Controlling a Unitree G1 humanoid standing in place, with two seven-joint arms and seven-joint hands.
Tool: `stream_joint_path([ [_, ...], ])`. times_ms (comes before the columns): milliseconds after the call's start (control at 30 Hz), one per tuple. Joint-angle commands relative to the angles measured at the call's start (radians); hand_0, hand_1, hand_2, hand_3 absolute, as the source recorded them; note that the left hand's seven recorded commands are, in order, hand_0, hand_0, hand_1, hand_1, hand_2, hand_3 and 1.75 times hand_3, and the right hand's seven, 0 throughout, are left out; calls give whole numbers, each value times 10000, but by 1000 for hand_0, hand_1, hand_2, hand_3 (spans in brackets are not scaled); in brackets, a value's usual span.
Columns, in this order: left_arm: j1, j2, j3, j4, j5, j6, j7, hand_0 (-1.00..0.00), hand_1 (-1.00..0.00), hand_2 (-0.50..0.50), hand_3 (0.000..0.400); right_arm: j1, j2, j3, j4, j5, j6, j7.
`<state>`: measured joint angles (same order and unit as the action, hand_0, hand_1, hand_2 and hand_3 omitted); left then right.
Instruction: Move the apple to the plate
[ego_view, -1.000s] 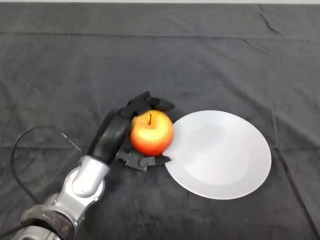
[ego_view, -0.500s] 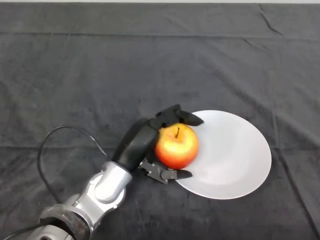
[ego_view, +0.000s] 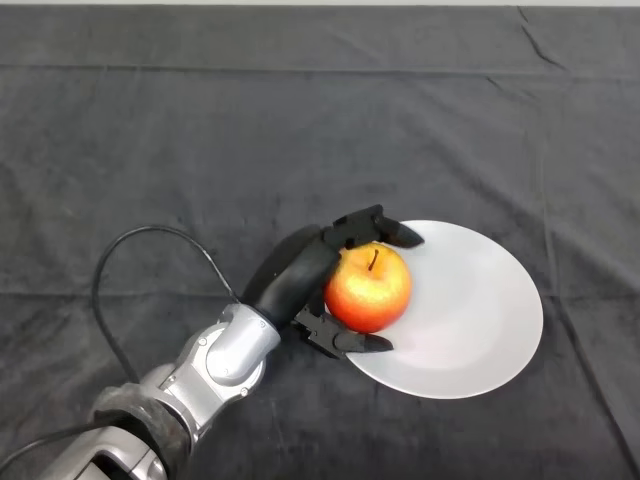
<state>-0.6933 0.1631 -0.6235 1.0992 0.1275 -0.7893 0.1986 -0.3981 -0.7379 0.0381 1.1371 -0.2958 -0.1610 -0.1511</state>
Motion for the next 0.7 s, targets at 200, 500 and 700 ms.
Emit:
stream_joint_path([
  [200, -420, 132, -512, -150, -404, 553, -192, 0, -129, 65, 52, 418, 367, 146, 275, 13, 68, -43],
  [500, -420, 247, -638, -220, -539, 865, -191, 0, 0, 0, 0, 420, 367, 146, 274, 14, 67, -44],
  [700, -354, 476, -555, -200, -599, 814, -239, 0, 0, 0, 0, 421, 367, 147, 272, 15, 67, -44],
])
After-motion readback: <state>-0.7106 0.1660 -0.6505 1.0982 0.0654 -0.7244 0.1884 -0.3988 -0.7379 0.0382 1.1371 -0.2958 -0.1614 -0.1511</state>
